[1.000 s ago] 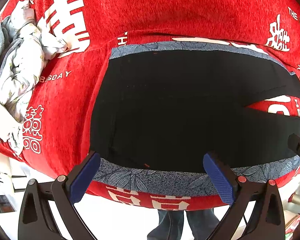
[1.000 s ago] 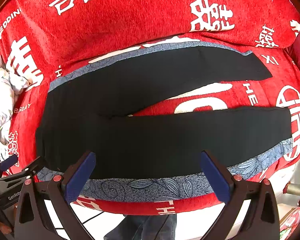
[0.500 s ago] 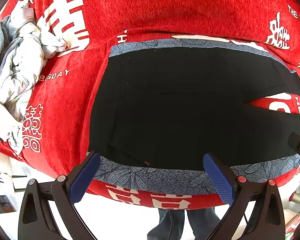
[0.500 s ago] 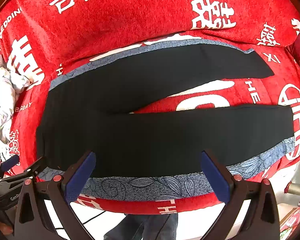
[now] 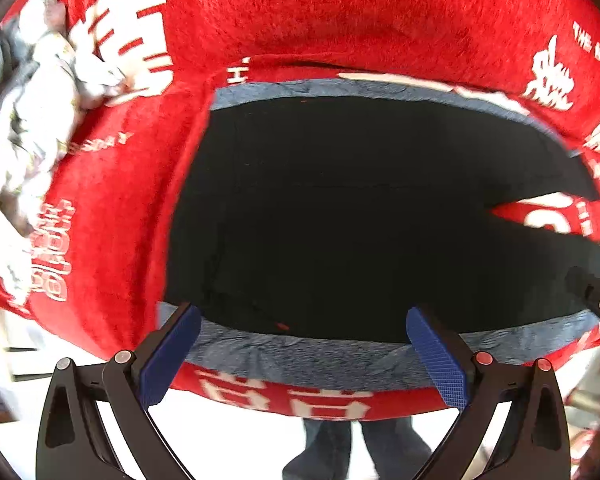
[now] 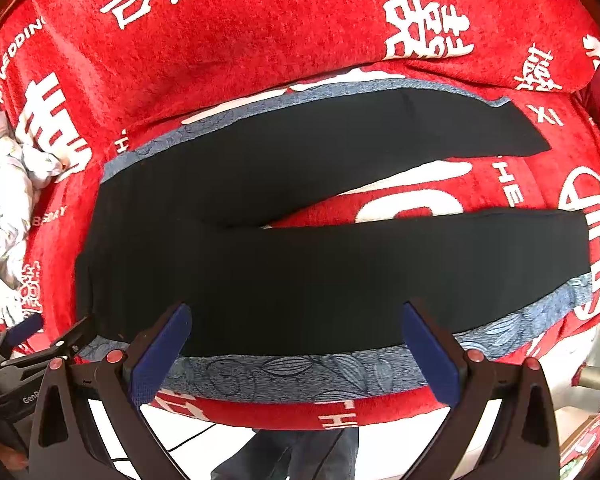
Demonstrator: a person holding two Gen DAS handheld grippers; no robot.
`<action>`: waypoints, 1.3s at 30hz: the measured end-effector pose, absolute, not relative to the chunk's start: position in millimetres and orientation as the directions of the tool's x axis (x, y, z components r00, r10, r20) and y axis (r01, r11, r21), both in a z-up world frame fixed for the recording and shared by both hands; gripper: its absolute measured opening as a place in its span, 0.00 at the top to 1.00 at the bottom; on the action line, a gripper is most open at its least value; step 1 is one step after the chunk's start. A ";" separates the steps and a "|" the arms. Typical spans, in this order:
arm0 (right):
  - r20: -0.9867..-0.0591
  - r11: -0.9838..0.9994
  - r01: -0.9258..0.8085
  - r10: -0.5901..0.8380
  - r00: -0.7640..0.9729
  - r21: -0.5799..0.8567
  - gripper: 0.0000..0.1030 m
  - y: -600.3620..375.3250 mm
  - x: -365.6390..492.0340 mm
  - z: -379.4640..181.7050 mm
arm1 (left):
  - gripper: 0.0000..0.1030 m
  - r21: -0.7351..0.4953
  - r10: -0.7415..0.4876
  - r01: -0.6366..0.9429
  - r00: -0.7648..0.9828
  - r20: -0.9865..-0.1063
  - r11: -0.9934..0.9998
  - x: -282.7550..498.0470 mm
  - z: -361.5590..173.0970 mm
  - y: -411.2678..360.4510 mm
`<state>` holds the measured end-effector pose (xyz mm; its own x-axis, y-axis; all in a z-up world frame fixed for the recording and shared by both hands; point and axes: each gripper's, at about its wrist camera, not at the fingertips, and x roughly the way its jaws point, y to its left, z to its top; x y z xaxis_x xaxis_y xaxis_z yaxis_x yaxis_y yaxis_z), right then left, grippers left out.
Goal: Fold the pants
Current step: 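Grasp the grey waistband with the left gripper while the right gripper grasps it too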
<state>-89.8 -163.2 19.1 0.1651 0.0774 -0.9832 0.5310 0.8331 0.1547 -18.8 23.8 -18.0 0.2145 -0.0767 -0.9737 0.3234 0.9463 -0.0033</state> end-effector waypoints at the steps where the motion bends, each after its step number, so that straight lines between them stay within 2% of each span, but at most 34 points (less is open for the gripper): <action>1: -0.974 0.814 0.542 0.127 0.189 0.211 0.00 -165.1 -90.9 17.0 | 0.00 -0.044 -0.116 0.319 0.209 -0.971 0.947 -18.0 -18.4 28.1; 3: -0.941 0.762 0.555 0.237 0.241 0.334 0.00 -168.4 -94.5 10.1 | 0.00 -0.127 -0.194 0.306 0.201 -0.960 0.944 -16.8 -19.5 42.0; 7: -0.783 0.575 0.541 0.529 0.327 0.614 0.01 -162.1 -107.3 -22.6 | 0.00 -0.219 -0.279 0.294 0.179 -0.944 0.930 -18.3 -34.2 75.5; 8: -0.755 0.546 0.536 0.566 0.330 0.644 0.04 -158.4 -110.0 -28.8 | 0.00 -0.239 -0.291 0.282 0.160 -0.943 0.929 -18.4 -40.1 83.5; 11: -0.670 0.450 0.554 0.682 0.294 0.701 0.39 -136.6 -125.0 -60.7 | 0.00 -0.304 -0.332 0.219 0.104 -0.937 0.927 -20.2 -58.5 106.3; 12: -0.647 0.419 0.569 0.708 0.283 0.708 0.40 -129.1 -131.0 -72.5 | 0.00 -0.326 -0.348 0.196 0.090 -0.933 0.925 -21.9 -64.4 114.2; 15: -0.580 0.328 0.606 0.765 0.280 0.725 0.40 -107.9 -149.8 -106.0 | 0.00 -0.362 -0.374 0.151 0.059 -0.925 0.920 -27.7 -79.2 129.7; 19: -0.595 0.333 0.623 0.756 0.272 0.708 0.40 -99.0 -159.9 -127.8 | 0.00 -0.395 -0.402 0.137 0.019 -0.916 0.908 -37.9 -98.4 140.2; 29: -0.539 0.266 0.570 0.748 0.387 0.778 0.38 -88.1 -149.7 -132.2 | 0.00 -0.476 -0.475 0.023 -0.034 -0.879 0.879 -45.6 -134.8 150.7; 34: -0.470 0.148 0.605 0.777 0.418 0.782 0.38 -69.5 -135.2 -142.8 | 0.00 -0.509 -0.508 -0.004 -0.033 -0.861 0.861 -44.4 -143.1 152.1; 35: -0.459 0.131 0.610 0.782 0.421 0.782 0.46 -67.9 -134.4 -142.3 | 0.00 -0.520 -0.520 -0.013 -0.033 -0.854 0.854 -44.3 -144.5 153.4; 36: -0.438 0.107 0.601 0.786 0.437 0.792 0.66 -66.2 -131.4 -139.6 | 0.00 -0.540 -0.541 -0.033 -0.033 -0.840 0.841 -44.4 -145.8 153.1; 37: -0.414 0.083 0.587 0.787 0.457 0.805 0.75 -67.3 -130.3 -134.8 | 0.00 -0.556 -0.557 -0.048 -0.030 -0.830 0.830 -44.1 -146.5 154.3; 38: -0.395 0.069 0.569 0.788 0.473 0.819 0.79 -69.4 -128.3 -128.1 | 0.00 -0.582 -0.585 -0.072 -0.018 -0.811 0.810 -43.0 -146.7 154.9; 39: -0.378 0.064 0.551 0.791 0.481 0.832 0.79 -71.5 -125.9 -121.8 | 0.00 -0.608 -0.611 -0.101 -0.003 -0.791 0.787 -41.0 -146.5 156.7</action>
